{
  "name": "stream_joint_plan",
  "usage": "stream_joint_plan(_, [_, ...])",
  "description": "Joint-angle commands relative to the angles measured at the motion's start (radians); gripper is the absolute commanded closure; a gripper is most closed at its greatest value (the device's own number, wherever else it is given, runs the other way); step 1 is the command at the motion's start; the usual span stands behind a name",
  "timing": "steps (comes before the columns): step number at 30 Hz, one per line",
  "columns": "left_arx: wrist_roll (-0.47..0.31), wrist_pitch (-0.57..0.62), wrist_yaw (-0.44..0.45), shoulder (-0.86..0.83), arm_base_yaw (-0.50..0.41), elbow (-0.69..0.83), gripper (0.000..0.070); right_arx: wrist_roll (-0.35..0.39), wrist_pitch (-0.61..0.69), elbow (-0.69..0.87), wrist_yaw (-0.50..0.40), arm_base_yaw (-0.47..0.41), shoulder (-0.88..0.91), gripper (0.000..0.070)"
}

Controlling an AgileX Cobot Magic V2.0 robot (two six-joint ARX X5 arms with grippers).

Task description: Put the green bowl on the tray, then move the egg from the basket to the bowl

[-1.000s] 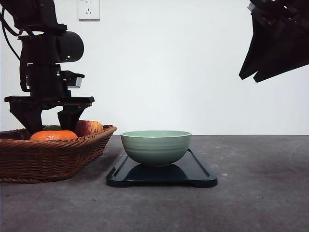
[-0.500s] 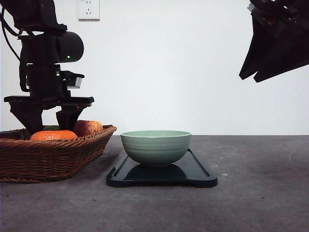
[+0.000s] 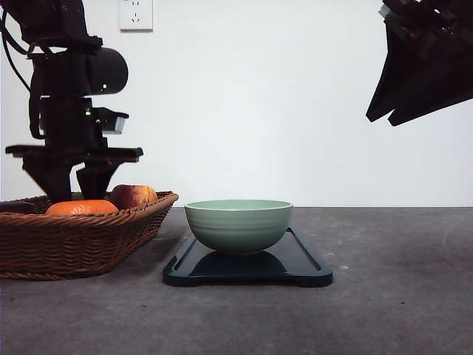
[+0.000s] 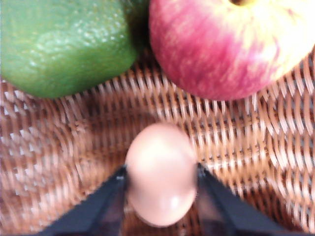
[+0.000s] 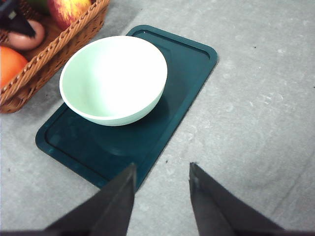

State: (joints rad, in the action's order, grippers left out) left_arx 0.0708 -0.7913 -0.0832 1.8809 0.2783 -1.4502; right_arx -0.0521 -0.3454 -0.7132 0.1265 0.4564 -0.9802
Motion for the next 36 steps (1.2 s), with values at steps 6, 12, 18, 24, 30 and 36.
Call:
stream_joint_plan(6, [-0.003,-0.028,0.004,0.023,0.003,-0.01,0.0499,0.007,0.008,-0.004,-0.005,0.004,-0.007,0.0487])
stream_joint_plan(12, [-0.004,-0.03,0.004,0.023,0.003,-0.01,0.0333,0.007,0.008,-0.004,-0.005,0.004,-0.007,0.0487])
stream_joint_plan(18, [-0.004,-0.008,0.004,0.023,0.002,-0.01,0.0313,0.007,0.008,-0.004,-0.005,0.004,-0.007,0.0487])
stream_joint_plan(24, [0.0,-0.003,0.004,0.032,0.002,-0.01,0.0298,0.007,0.008,-0.004,-0.005,0.004,-0.007,0.0487])
stream_joint_plan(30, [0.007,-0.033,0.004,0.06,0.001,-0.01,0.0299,0.007,0.008,-0.004,-0.005,0.004,-0.007,0.0487])
stream_joint_plan(36, [0.013,-0.027,0.004,0.063,0.001,-0.01,0.0307,0.007,0.008,-0.004,-0.005,0.004,-0.007,0.0487])
